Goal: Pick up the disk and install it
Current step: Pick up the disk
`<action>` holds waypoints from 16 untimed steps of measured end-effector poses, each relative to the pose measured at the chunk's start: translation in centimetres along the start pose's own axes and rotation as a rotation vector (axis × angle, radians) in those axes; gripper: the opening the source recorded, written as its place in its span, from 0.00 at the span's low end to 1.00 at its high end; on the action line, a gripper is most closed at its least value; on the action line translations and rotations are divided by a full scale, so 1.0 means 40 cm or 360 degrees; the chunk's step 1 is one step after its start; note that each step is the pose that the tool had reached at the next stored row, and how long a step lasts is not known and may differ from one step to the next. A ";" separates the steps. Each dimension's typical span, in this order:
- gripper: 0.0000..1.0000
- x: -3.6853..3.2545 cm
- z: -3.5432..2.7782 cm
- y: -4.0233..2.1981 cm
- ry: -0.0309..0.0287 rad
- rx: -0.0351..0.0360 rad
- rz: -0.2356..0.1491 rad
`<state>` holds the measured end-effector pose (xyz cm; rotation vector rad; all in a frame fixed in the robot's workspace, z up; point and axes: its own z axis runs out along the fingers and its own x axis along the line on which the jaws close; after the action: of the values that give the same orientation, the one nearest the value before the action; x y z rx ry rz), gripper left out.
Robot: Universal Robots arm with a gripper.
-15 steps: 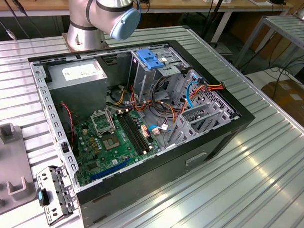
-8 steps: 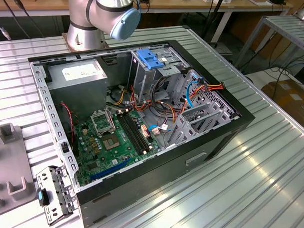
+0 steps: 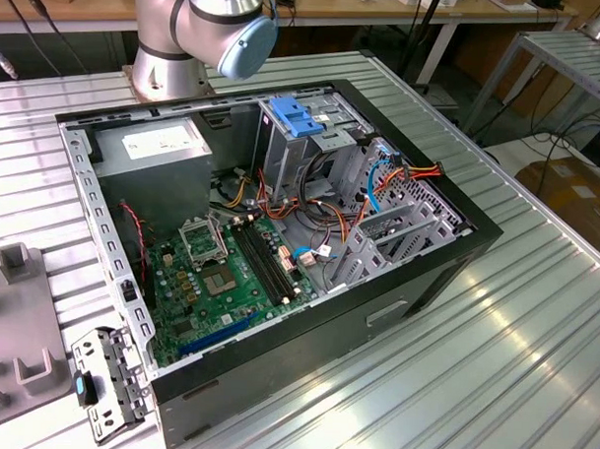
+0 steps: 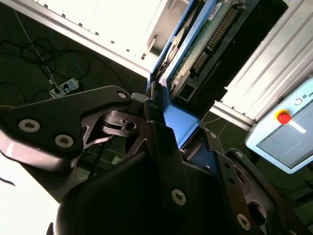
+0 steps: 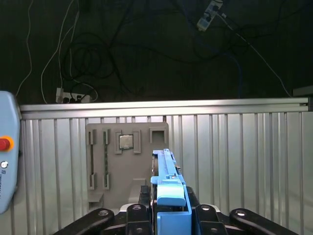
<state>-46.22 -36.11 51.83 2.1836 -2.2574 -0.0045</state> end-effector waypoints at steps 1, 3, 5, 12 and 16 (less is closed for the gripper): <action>0.37 0.000 0.000 0.000 0.00000 0.0000 0.0000; 0.37 0.000 0.000 -0.003 0.00002 0.0000 0.0000; 0.37 0.000 0.000 -0.007 0.00000 0.0000 0.0000; 0.37 -0.001 0.000 -0.040 0.00000 0.0000 0.0000; 0.37 -0.002 0.000 -0.061 0.00000 0.0000 0.0000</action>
<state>-43.78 -36.11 51.83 2.1836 -2.2573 -0.0045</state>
